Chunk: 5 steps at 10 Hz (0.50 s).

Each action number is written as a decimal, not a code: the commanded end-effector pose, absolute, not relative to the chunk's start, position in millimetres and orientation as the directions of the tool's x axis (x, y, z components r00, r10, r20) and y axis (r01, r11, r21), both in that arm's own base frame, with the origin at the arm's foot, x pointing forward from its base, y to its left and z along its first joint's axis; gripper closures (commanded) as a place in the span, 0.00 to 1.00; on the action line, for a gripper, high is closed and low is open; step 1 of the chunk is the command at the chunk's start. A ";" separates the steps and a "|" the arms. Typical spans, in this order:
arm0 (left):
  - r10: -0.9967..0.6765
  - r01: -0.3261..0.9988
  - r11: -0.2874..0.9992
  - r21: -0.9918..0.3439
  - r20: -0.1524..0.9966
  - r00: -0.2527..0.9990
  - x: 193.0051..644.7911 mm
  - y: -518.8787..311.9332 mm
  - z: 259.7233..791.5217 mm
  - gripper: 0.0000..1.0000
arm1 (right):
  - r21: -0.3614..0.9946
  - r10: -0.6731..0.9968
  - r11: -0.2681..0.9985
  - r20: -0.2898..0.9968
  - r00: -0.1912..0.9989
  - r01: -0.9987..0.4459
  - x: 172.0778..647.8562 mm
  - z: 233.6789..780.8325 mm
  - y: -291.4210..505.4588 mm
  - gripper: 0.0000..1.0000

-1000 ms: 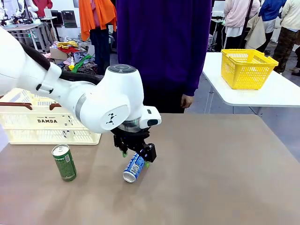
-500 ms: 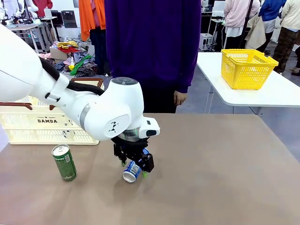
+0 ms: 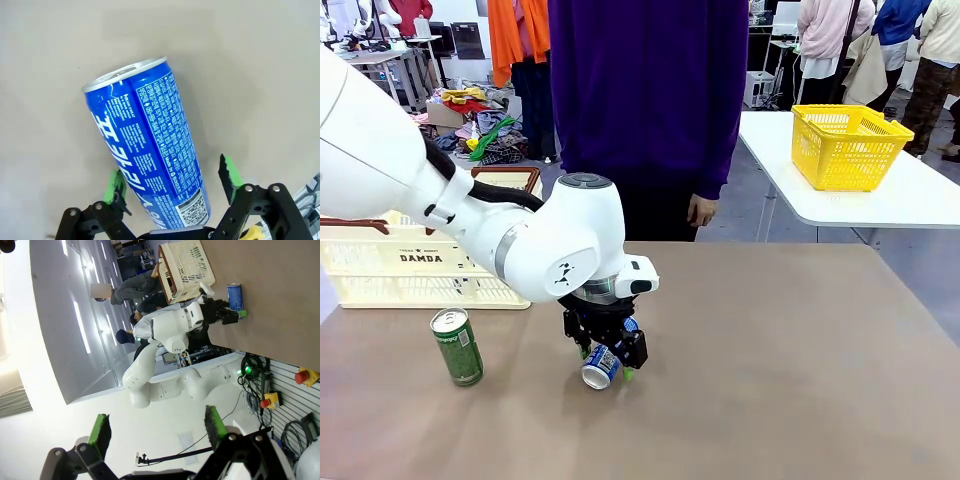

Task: Place the drinks into the Shopping basket.
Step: Pick up one drink and place it into the Shopping basket.

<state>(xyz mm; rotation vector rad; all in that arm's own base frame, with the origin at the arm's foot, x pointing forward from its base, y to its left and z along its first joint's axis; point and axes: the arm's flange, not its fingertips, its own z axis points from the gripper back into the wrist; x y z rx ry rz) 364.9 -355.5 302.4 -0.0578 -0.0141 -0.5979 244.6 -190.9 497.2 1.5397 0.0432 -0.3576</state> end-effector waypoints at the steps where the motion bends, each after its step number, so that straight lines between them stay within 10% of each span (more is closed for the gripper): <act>1: -0.576 0.576 0.816 -0.060 0.015 0.817 367.8 -357.6 299.9 1.00 | 0.970 -0.201 -0.013 -0.242 0.949 0.244 243.6 500.2 -191.1 0.00; 5: -0.567 0.567 0.821 -0.068 0.024 0.823 368.8 -353.3 302.1 1.00 | 0.970 -0.201 -0.013 -0.242 0.949 0.244 243.6 500.2 -191.1 0.00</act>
